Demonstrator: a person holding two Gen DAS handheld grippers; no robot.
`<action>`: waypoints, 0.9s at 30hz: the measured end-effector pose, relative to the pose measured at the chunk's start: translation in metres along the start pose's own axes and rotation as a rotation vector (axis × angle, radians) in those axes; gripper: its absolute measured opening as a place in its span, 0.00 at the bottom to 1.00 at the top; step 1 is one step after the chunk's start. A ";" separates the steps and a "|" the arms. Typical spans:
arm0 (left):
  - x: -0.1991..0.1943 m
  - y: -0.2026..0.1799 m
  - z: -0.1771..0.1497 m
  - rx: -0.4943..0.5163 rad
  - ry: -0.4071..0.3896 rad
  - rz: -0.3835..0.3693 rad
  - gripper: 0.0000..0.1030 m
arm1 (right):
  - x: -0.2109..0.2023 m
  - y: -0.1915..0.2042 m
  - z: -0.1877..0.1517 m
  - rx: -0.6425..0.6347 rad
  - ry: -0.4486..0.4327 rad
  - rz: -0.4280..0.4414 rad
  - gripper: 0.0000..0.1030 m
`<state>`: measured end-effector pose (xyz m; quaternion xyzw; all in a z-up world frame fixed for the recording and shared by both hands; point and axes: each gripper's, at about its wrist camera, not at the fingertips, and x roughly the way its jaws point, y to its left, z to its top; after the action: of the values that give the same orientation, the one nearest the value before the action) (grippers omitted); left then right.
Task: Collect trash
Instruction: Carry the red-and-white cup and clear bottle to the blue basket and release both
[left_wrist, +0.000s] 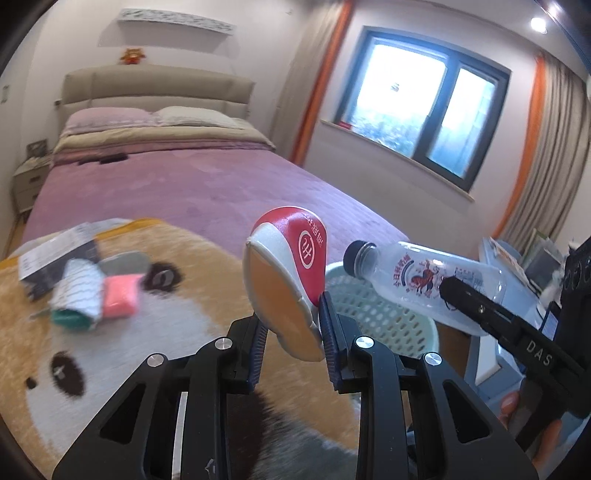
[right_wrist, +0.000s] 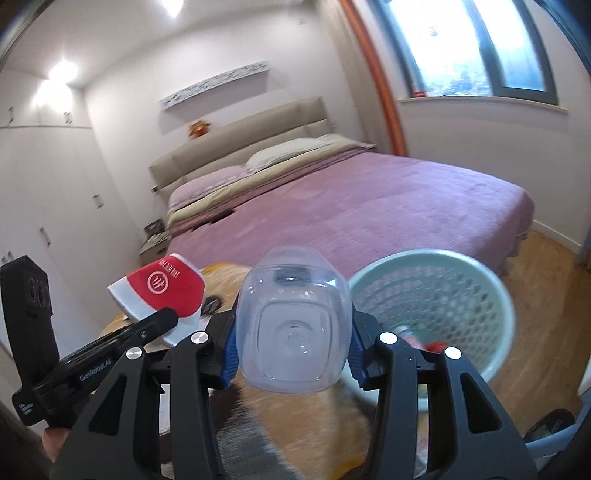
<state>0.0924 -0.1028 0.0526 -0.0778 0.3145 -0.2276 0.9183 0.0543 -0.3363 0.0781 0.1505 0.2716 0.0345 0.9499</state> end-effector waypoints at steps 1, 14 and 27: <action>0.007 -0.008 0.000 0.012 0.007 -0.006 0.25 | 0.000 -0.009 0.003 0.009 -0.006 -0.015 0.42; 0.111 -0.067 0.007 0.058 0.149 -0.069 0.25 | 0.041 -0.095 0.007 0.143 0.048 -0.163 0.42; 0.163 -0.077 -0.009 0.072 0.230 -0.063 0.44 | 0.086 -0.137 -0.013 0.198 0.171 -0.231 0.50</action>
<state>0.1718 -0.2472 -0.0210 -0.0278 0.4069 -0.2749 0.8707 0.1182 -0.4502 -0.0176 0.2078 0.3689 -0.0891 0.9016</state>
